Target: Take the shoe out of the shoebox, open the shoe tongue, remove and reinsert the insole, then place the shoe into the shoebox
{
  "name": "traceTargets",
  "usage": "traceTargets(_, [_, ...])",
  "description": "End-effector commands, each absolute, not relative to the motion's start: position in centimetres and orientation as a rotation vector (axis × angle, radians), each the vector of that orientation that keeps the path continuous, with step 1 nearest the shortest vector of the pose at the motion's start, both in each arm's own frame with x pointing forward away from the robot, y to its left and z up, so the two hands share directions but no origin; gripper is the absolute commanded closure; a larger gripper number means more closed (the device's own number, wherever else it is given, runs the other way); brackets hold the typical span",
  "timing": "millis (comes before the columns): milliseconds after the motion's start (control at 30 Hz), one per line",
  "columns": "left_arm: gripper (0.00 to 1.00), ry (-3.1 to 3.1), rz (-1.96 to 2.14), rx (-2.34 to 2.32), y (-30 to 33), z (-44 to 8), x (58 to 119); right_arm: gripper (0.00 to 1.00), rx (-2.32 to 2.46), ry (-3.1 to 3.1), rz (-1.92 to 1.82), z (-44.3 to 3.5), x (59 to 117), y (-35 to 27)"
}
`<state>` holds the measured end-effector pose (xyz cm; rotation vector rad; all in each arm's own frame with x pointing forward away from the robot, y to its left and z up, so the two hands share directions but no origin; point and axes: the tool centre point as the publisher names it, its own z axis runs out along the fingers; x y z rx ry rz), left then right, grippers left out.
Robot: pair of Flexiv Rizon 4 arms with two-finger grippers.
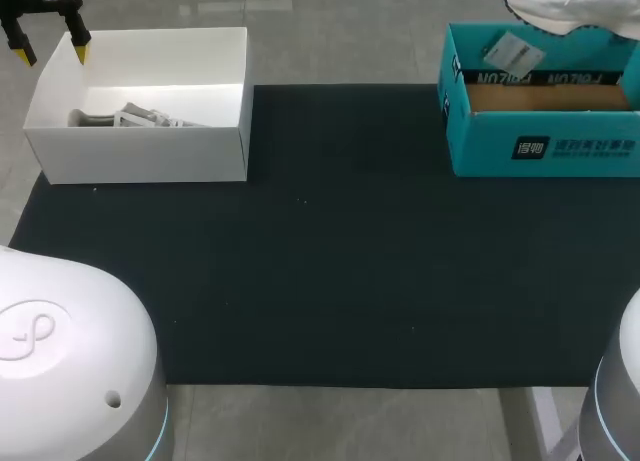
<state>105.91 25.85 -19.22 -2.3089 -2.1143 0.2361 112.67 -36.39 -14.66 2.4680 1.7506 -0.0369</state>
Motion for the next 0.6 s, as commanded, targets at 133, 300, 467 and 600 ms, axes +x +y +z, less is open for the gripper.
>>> traceTargets(133, [0.0, -2.109, 0.24, -2.308, 25.9, -19.2, 106.1, 1.0, 2.469, 1.751, -0.034, -14.5, 112.7, -36.4])
traceTargets(300, [0.0, -2.109, 0.24, -2.308, 25.9, -19.2, 106.1, 1.0, 2.469, 1.751, -0.034, -14.5, 112.7, -36.4])
traceTargets(467, [0.0, -2.109, 0.24, -2.308, 25.9, -19.2, 106.1, 1.0, 2.469, 1.737, -0.049, -14.5, 111.9, -36.3])
traceTargets(600, [0.0, -2.109, 0.24, -2.308, 25.9, -19.2, 106.1, 1.0, 2.487, 1.695, -0.076, -14.4, 110.3, -34.9])
